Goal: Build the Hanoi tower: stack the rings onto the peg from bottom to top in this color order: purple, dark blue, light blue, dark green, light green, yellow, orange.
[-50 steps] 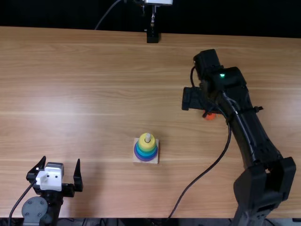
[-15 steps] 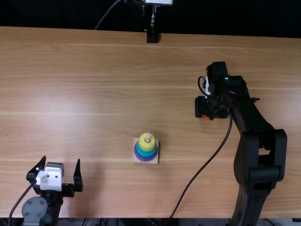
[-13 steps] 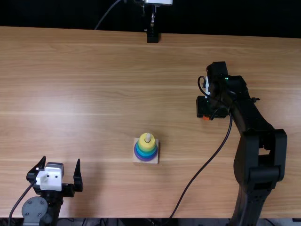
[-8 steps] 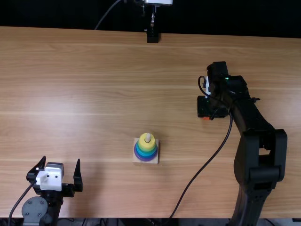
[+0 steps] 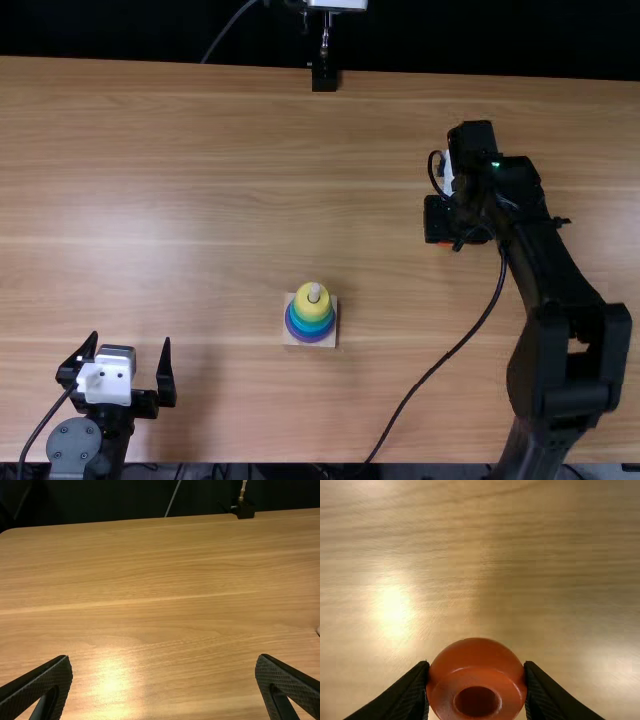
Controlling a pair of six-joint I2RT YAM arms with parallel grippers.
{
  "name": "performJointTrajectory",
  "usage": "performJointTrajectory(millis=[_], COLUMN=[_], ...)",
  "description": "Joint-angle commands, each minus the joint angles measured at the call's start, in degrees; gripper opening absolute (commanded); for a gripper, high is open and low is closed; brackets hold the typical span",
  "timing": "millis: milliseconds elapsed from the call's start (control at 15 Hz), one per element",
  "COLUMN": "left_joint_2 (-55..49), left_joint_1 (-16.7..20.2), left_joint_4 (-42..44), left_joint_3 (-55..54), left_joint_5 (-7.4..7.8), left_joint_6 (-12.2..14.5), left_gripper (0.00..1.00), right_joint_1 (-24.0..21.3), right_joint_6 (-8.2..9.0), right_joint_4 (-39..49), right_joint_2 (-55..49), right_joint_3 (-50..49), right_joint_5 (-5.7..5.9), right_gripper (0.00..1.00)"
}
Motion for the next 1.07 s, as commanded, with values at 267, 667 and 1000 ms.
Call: performJointTrajectory(millis=[267, 667, 1000], left_joint_2=[-0.67, -0.67, -0.67], left_joint_1=[-0.33, -0.33, -0.33], left_joint_4=[-4.61, -4.61, -4.61], left_joint_3=[-6.04, -6.04, -6.04], left_joint_5=[0.37, 0.37, 0.37], left_joint_6=[0.42, 0.42, 0.42], left_gripper=[1.0, 1.0, 1.0], right_joint_1=[8.81, 20.33, 28.77], right_joint_6=[-3.16, -2.95, -2.32], right_joint_4=[-8.35, -12.56, -12.78], right_joint_2=[-9.87, -16.81, -19.09], right_joint_3=[1.27, 3.56, 5.49], right_joint_5=[-0.31, -0.41, -0.41], right_gripper=[0.0, 0.0, 0.0])
